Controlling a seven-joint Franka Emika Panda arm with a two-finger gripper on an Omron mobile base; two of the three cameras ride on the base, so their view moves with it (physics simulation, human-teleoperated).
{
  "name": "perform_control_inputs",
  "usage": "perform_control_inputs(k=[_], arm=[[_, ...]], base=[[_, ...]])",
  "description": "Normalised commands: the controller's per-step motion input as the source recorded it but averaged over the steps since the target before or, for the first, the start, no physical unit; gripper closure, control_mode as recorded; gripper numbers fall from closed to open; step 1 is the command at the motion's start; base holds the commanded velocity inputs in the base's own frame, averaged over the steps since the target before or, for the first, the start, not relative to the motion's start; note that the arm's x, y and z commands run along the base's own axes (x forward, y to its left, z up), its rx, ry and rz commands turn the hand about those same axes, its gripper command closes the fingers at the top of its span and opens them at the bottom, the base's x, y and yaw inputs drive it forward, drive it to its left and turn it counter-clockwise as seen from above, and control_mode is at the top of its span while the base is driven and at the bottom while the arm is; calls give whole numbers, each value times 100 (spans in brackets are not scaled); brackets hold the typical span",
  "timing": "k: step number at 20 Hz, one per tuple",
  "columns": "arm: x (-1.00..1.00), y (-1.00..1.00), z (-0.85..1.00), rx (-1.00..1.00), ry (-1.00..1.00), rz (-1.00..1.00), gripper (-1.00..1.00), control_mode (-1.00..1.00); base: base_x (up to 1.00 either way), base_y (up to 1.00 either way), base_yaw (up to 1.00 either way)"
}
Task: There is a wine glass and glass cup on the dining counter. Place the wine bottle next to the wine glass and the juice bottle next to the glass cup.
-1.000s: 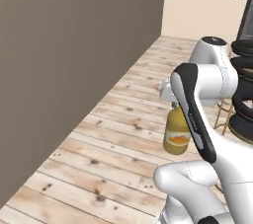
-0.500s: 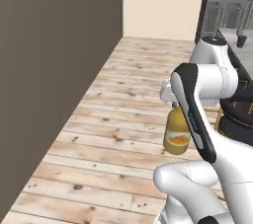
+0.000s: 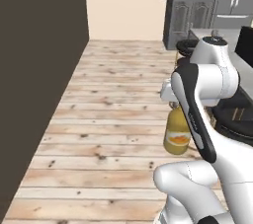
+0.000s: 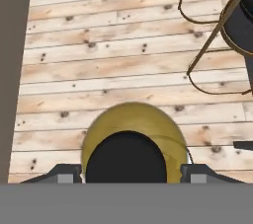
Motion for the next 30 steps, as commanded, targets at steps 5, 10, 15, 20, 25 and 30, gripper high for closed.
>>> perform_control_inputs(k=[5,10,15,20,25,30], arm=[[0,0,0,0,0,0,100,100],[0,0,0,0,0,0,100,100],[0,0,0,0,0,0,100,100],[0,0,0,0,0,0,100,100],[0,0,0,0,0,0,100,100],[0,0,0,0,0,0,100,100]], base=[[78,25,-29],[81,27,-26],[83,32,-25],[84,34,-24],[84,35,-24],[84,35,-23]])
